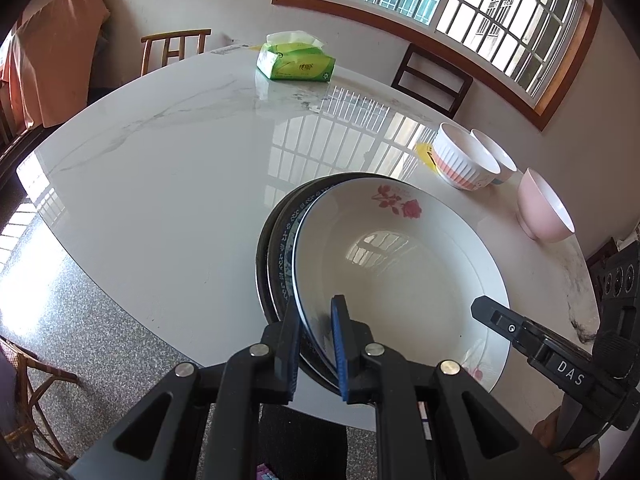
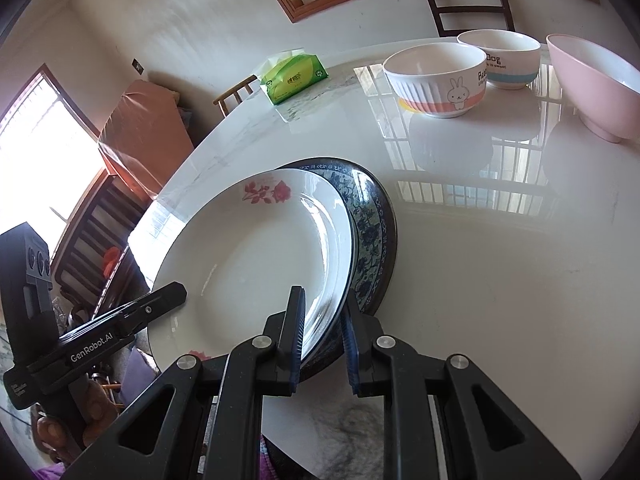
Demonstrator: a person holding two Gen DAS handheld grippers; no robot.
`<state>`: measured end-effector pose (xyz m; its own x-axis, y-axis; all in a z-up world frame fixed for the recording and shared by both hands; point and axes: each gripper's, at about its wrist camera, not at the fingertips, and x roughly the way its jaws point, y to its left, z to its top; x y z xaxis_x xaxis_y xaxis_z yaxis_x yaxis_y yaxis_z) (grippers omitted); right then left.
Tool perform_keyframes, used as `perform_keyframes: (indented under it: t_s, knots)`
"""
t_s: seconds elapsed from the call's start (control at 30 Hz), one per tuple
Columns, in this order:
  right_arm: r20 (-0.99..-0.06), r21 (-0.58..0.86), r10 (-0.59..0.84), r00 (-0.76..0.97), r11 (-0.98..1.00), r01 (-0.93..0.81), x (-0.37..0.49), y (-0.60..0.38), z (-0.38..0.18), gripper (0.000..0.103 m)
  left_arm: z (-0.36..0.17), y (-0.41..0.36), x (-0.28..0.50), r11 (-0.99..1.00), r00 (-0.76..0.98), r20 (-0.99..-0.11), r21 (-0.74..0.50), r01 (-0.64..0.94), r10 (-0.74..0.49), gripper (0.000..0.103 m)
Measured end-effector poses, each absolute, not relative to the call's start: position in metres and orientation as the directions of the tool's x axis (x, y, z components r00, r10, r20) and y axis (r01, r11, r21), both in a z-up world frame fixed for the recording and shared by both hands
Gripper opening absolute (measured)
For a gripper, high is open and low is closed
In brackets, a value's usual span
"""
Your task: Organize plates and bowls
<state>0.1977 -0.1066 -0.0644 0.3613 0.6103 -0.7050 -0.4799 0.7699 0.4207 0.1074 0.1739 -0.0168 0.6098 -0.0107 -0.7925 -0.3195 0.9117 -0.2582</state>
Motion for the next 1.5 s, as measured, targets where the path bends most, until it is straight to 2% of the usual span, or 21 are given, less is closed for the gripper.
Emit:
perform_keyframes:
  t_s: [0.5,0.73,0.9,1.0,1.13,1.23,1.43,1.5]
  knots:
    - [-0.713,0.343,0.568,0.411,0.793,-0.503,0.199,-0.096,-0.064,0.019,-0.023,0.177,0.116,0.909,0.607,-0.794,-0.267,-0.32,-0.02,0.015]
    - [-0.705,0.286,0.543,0.456,0.806,-0.518,0.198,-0.094,-0.062,0.02,-0.022,0.177,0.116,0.912,0.616,-0.788,-0.25,-0.325,0.004,0.019]
    - [-0.681,0.217,0.511,0.525,0.825,-0.522,0.195,-0.094,-0.055,0.029,-0.007,0.173,0.11,0.928,0.662,-0.742,-0.166,-0.333,0.105,0.019]
    - [-0.659,0.206,0.511,0.551,0.828,-0.522,0.193,-0.097,-0.048,0.037,0.001,0.172,0.107,0.932,0.684,-0.72,-0.158,-0.327,0.118,0.019]
    - [-0.608,0.211,0.513,0.606,0.84,-0.5,0.192,-0.114,-0.041,0.045,0.006,0.164,0.102,0.945,0.709,-0.701,-0.176,-0.275,0.076,0.019]
    - [-0.577,0.15,0.44,0.688,0.885,-0.441,0.193,-0.139,-0.04,0.054,0.009,0.151,0.101,0.96,0.714,-0.698,-0.159,-0.23,0.055,0.019]
    - [-0.593,0.138,0.294,0.749,0.954,-0.265,0.218,-0.22,-0.053,0.056,0.012,0.119,0.112,0.971,0.693,-0.718,-0.207,-0.116,-0.07,0.019]
    - [-0.603,0.243,0.313,0.734,0.948,-0.205,0.228,-0.256,-0.058,0.058,0.014,0.104,0.12,0.975,0.679,-0.727,-0.208,-0.081,-0.099,0.019]
